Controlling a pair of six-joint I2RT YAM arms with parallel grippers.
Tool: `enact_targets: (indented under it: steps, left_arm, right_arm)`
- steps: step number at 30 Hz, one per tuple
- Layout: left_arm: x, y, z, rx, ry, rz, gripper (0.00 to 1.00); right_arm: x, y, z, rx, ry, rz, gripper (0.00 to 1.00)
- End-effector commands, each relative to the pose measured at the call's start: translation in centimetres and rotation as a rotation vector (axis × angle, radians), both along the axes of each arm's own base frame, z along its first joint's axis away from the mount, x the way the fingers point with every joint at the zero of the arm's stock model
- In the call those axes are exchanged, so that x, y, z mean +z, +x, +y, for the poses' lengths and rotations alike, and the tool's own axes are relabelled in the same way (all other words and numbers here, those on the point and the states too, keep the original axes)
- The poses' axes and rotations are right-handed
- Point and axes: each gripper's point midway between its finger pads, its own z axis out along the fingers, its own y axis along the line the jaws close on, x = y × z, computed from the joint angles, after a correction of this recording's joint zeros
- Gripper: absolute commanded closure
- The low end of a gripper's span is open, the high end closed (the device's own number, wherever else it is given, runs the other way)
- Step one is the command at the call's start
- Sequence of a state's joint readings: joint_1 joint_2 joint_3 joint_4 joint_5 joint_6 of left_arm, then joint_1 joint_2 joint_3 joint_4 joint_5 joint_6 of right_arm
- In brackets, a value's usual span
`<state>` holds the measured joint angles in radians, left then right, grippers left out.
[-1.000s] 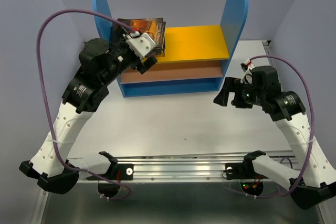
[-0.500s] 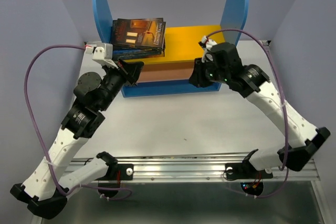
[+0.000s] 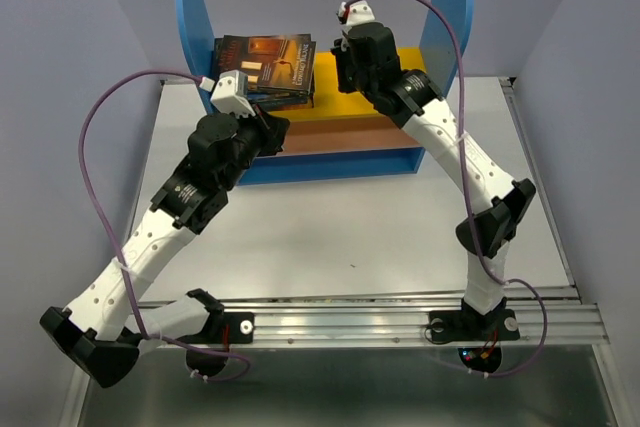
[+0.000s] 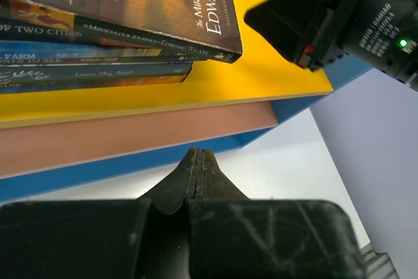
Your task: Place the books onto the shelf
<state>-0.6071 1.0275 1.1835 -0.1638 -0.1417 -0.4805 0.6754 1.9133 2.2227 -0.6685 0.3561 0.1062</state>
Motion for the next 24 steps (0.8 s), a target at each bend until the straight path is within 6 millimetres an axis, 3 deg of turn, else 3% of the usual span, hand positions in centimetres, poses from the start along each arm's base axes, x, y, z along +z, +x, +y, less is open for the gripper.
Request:
enact_targets:
  steps: [1,3,6,16,20,24]
  left_arm:
    - [3.9,0.5,-0.1,0.017,-0.046,-0.089,1.00]
    - [3.9,0.8,-0.3,0.019,-0.044,-0.088,1.00]
    - [3.5,1.1,-0.2,0.028,-0.032,-0.088,1.00]
    - [2.1,0.9,0.3,0.041,0.003,-0.084,1.00]
    - [1.1,0.6,0.6,0.040,0.017,-0.072,1.00]
    - [0.9,0.2,0.9,0.041,0.013,-0.077,1.00]
  right_arm:
    - [4.5,2.4,1.2,0.020,-0.003,-0.182,0.82]
    - [5.6,2.9,2.4,0.066,0.010,-0.231,0.82]
    - [5.6,3.8,3.7,0.102,0.017,-0.267,0.82]
    - [7.6,5.7,5.5,0.132,0.032,-0.392,0.81]
    - [7.8,6.0,6.4,0.161,0.049,-0.415,0.80]
    - [6.5,6.5,7.4,0.191,0.033,-0.407,0.79]
